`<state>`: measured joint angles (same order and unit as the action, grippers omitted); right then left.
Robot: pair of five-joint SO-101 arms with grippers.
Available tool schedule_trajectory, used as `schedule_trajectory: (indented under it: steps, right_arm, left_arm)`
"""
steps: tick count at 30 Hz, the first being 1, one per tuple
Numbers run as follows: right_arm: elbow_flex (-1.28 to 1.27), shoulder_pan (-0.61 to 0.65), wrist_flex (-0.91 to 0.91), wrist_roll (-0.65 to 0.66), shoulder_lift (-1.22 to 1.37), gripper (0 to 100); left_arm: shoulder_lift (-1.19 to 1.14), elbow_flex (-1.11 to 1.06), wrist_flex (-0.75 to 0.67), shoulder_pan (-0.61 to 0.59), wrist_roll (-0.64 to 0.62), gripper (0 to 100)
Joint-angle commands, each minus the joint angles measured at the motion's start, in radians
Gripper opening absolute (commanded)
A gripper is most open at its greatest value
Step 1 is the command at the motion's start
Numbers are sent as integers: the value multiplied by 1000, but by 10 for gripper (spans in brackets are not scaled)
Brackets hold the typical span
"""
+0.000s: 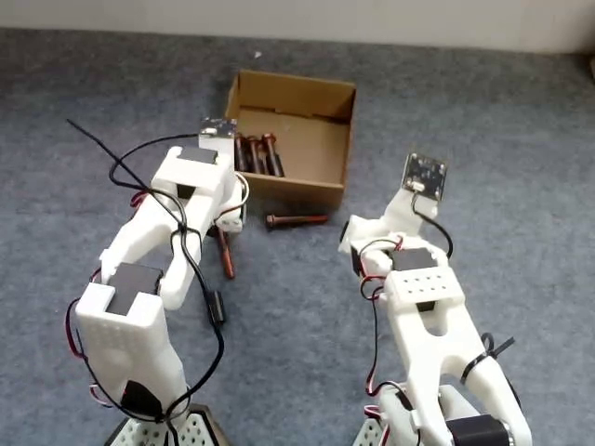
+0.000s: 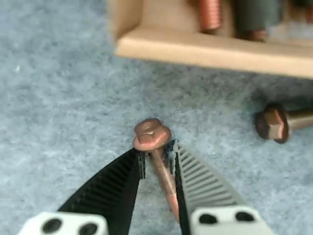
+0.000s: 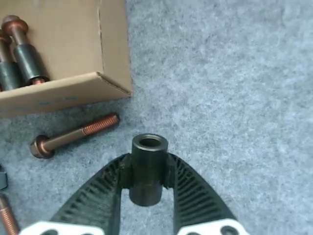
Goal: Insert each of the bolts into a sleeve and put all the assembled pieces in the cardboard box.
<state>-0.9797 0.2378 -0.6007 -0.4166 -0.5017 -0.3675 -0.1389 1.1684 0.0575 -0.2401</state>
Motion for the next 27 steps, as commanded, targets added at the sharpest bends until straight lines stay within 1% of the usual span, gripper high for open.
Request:
schedule_trajectory:
  steps: [1, 4, 7, 13, 16, 19, 22, 24, 27]
  right_arm:
    - [4, -12, 18, 15, -25, 5]
    - [4, -12, 18, 15, -25, 5]
    - [2, -12, 18, 15, -25, 5]
    - [2, -12, 18, 15, -25, 5]
    - [2, -12, 18, 15, -25, 5]
    - [2, -12, 18, 15, -25, 5]
    - [2, -12, 18, 15, -25, 5]
    - [2, -12, 18, 15, -25, 5]
    - [2, -12, 18, 15, -33, 5]
  left_arm:
    - [5, 27, 2, 8, 51, 104]
    - [5, 27, 8, 12, 55, 104]
    - [5, 22, 8, 39, 55, 103]
    - [15, -8, 8, 99, 58, 4]
    - [18, -8, 11, 102, 58, 5]
    - [31, 25, 68, 96, 58, 5]
    - [111, 59, 140, 94, 78, 5]
    - [200, 62, 157, 94, 123, 5]
    - [360, 53, 166, 101, 152, 5]
